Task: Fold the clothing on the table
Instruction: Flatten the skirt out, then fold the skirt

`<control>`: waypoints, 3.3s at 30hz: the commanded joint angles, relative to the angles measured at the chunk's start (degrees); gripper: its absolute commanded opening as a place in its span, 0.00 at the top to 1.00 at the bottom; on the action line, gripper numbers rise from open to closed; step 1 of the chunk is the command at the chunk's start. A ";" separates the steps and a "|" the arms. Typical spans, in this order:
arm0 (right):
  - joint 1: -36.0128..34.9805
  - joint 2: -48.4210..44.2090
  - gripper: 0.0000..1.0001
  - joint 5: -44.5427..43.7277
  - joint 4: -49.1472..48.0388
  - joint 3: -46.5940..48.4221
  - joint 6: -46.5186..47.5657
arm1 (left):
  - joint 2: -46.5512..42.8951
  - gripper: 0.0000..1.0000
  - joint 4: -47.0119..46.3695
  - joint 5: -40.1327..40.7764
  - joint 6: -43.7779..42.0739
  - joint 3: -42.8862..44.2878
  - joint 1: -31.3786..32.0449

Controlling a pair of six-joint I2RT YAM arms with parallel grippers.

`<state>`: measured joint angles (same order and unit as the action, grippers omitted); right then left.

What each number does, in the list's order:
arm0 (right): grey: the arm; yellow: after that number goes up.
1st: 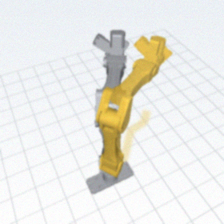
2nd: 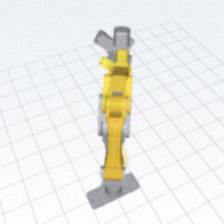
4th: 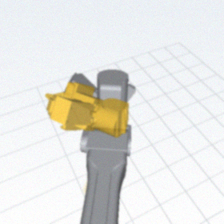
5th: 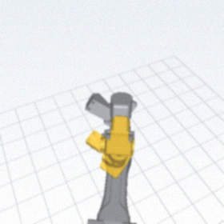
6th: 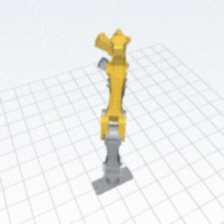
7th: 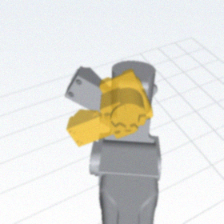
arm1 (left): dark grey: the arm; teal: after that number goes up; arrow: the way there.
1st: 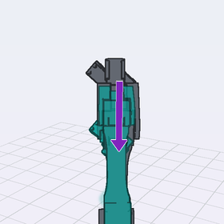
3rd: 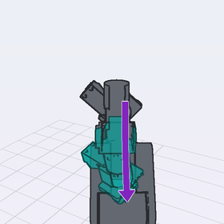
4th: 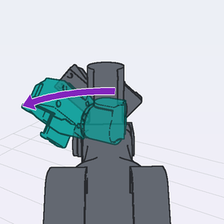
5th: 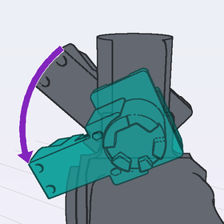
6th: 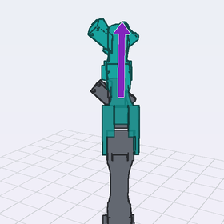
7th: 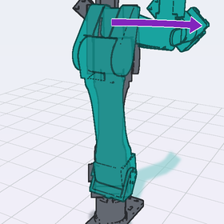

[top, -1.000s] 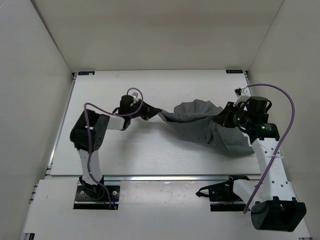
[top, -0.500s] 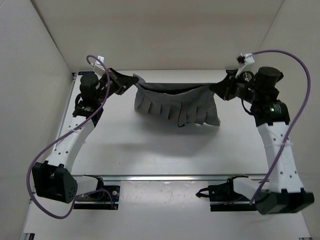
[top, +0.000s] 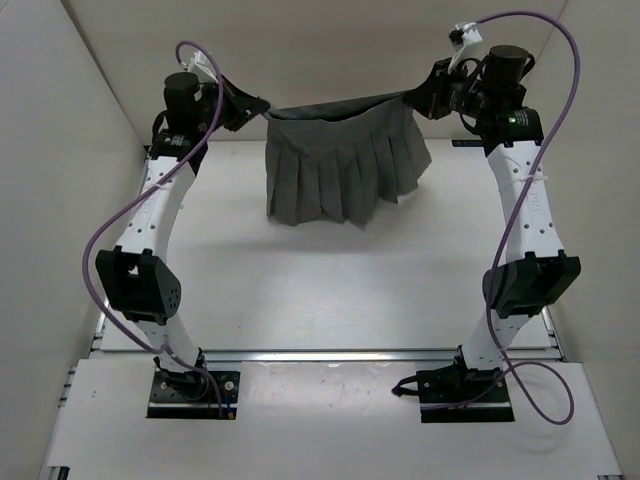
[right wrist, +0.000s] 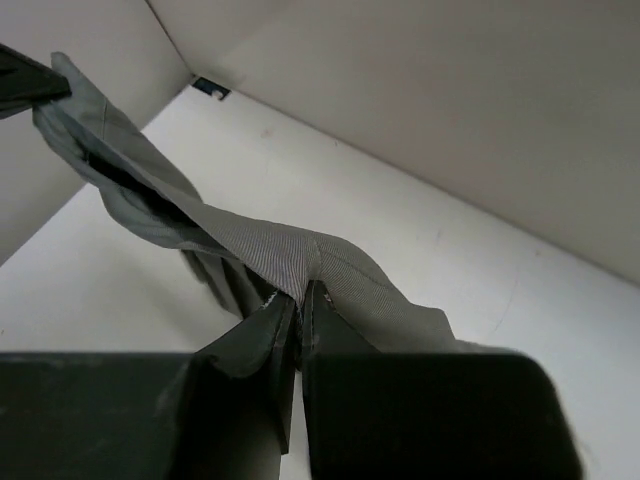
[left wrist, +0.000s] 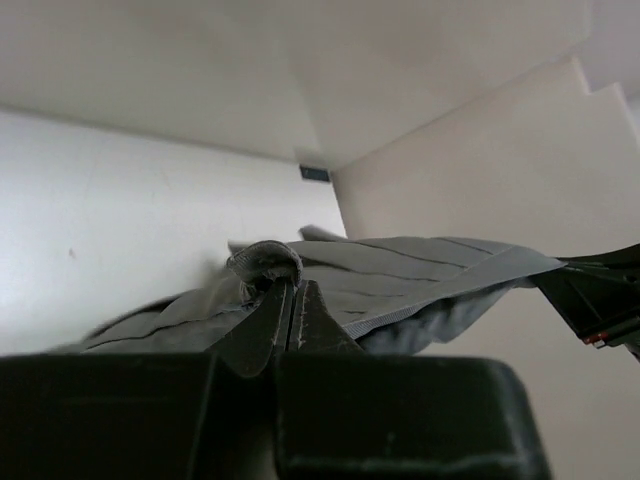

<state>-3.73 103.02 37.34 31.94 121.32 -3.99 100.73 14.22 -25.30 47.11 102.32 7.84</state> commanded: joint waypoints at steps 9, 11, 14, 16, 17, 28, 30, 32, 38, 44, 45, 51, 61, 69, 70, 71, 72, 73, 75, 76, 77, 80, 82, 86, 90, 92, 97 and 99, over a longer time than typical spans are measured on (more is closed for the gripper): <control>-1.63 -24.96 1.00 -1.65 -15.50 -40.42 1.80 | -23.70 1.00 -2.78 8.68 -9.05 -25.17 3.94; -3.90 -31.27 0.99 -4.20 -16.47 -54.28 0.40 | -30.13 1.00 -6.20 9.91 -7.74 -37.15 5.25; -7.68 -38.04 1.00 -7.27 -15.25 -68.18 -2.59 | -40.76 1.00 -8.77 8.86 -4.67 -56.75 6.31; -10.15 -42.26 1.00 -8.77 -11.49 -73.75 -4.35 | -45.59 1.00 -4.49 9.65 -4.84 -62.39 7.36; -10.51 -45.34 1.00 -9.39 -9.20 -77.07 -5.58 | -49.45 1.00 -3.77 9.48 -3.97 -65.73 7.46; -7.01 -53.29 1.00 -5.70 3.14 -74.57 -3.22 | -63.92 1.00 1.64 6.93 2.28 -73.85 7.98; -6.12 -47.77 0.99 -6.04 -0.82 -73.08 -2.87 | -56.47 1.00 -3.02 7.10 1.67 -72.71 6.85; -4.72 -42.66 1.00 -7.45 -5.90 -70.53 -2.17 | -49.80 1.00 -9.00 7.54 1.05 -69.82 6.14; -1.12 -25.25 1.00 -11.33 -13.56 -62.44 -5.31 | -27.82 1.00 -15.97 12.81 -2.37 -58.31 4.47; -0.05 -9.27 0.74 -14.40 -16.57 -51.04 -8.15 | -10.23 0.27 -20.71 8.62 -0.98 -48.46 3.33; -0.31 -8.03 0.66 -17.36 -15.87 -49.44 -8.49 | -8.90 0.02 -21.33 7.99 0.07 -47.84 2.72; -0.41 -8.53 0.47 -23.80 -14.19 -47.30 -9.18 | -12.91 0.01 -22.66 8.25 -3.07 -50.72 2.71; 7.94 -15.84 0.44 -25.75 -11.56 -62.33 -12.01 | -27.32 0.02 -21.33 13.61 -18.10 -62.49 5.52; 8.47 -13.91 0.44 -29.86 -9.18 -62.61 -10.34 | -28.49 0.87 -14.50 16.34 -14.24 -63.22 2.37; 8.21 -13.47 0.43 -29.96 -8.31 -62.52 -10.86 | -27.87 0.98 -11.61 18.16 -14.33 -61.65 2.53; 8.38 -13.29 0.44 -30.22 -8.21 -62.43 -10.52 | -26.56 1.00 -8.80 20.79 -15.03 -60.41 2.45; 8.21 -12.50 0.44 -30.92 -8.13 -62.17 -10.86 | -25.24 1.00 -7.64 21.86 -16.08 -58.75 3.32; 8.21 -11.89 0.44 -31.10 -7.95 -62.08 -10.95 | -24.71 1.00 -5.80 23.35 -16.26 -58.21 3.67; 8.38 -10.83 0.48 -31.71 -6.90 -61.82 -11.31 | -21.38 0.86 -4.64 22.75 -16.70 -57.41 3.42; 8.47 -10.22 0.51 -31.54 -7.33 -62.08 -11.57 | -20.41 0.78 -5.16 21.53 -16.53 -57.76 2.89; 8.47 -9.78 0.60 -31.28 -7.68 -61.47 -11.83 | -19.96 0.78 -6.12 21.00 -16.18 -58.20 2.89; 8.74 -7.32 0.69 -30.23 -8.12 -59.98 -12.10 | -19.69 0.63 -9.54 21.35 -15.39 -61.26 3.41; 8.65 -5.82 0.63 -31.18 -7.34 -58.83 -12.28 | -19.96 0.63 -9.91 22.39 -15.38 -61.54 3.94; 8.12 -4.33 0.52 -33.39 -6.90 -58.48 -12.89 | -18.64 0.51 -9.21 23.28 -16.35 -61.02 3.59; 7.51 -1.61 0.52 -33.30 -6.55 -57.16 -12.89 | -16.45 0.45 -8.51 23.10 -17.05 -60.05 3.76; 6.98 -0.37 0.54 -34.09 -5.40 -56.28 -12.97 | -15.48 0.43 -7.89 23.19 -17.66 -59.61 3.68; 6.36 -0.80 1.00 -32.78 -5.31 -55.49 -12.71 | -13.63 0.38 -8.94 23.19 -16.97 -59.78 4.12; 5.49 -2.29 1.00 -32.16 -5.31 -55.31 -12.10 | -13.19 0.38 -9.47 23.02 -16.88 -59.70 4.38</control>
<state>2.81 102.91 5.02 26.57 63.94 -16.53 87.90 5.98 -2.57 30.46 41.21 11.64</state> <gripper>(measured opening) 0.007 0.622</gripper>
